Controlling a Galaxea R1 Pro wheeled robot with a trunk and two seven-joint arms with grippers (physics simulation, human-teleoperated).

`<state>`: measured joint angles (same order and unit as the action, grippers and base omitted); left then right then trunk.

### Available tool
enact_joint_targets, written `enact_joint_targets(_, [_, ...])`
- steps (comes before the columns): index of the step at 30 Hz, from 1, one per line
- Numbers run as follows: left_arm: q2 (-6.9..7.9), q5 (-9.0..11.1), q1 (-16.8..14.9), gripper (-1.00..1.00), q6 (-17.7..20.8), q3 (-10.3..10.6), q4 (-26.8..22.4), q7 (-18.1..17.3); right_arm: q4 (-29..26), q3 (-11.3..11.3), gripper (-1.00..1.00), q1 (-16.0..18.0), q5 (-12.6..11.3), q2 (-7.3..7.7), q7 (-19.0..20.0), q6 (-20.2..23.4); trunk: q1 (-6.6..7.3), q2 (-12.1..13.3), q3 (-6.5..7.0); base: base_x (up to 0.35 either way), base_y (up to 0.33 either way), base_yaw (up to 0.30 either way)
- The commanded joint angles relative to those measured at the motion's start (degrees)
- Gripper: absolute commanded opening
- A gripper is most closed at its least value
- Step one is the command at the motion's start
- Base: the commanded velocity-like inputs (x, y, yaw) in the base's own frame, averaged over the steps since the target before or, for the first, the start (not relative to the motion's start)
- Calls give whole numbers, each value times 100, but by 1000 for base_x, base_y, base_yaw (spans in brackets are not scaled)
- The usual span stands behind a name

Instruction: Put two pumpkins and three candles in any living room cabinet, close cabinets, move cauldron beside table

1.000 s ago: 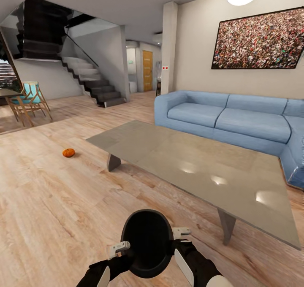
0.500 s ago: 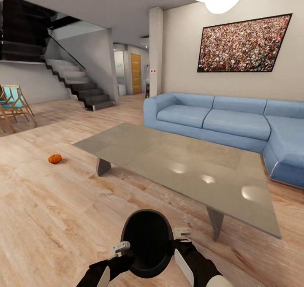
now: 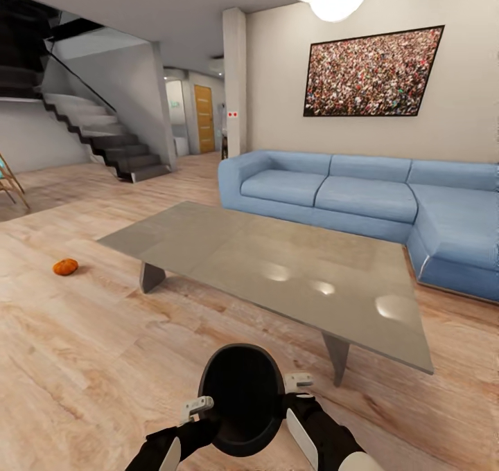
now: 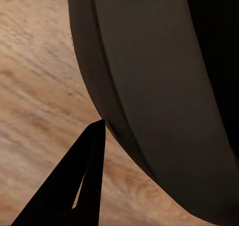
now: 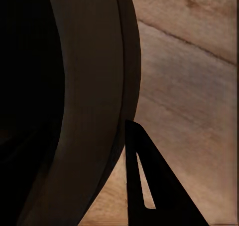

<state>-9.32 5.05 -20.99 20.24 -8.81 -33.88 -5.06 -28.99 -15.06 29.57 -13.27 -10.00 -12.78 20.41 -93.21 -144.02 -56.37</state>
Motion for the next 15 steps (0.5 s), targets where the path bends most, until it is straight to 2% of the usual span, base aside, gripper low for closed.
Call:
enact_joint_targets(1, [9,233,-1,-100,7,-33,4,5,-19,-15,-100,5,-44,0,259,-63,-1,-3,-16,0,0,-148])
enact_joint_targets(5, [9,233,-1,-100,7,-33,4,5,-19,-15,-100,5,-44,0,261,-63,-12,-8,-87,0,0,-111])
enact_joint_targets(15, [9,233,-1,-100,7,-33,4,5,-19,-15,-100,5,-44,0,265,-63,-12,-8,-83,0,0,-11])
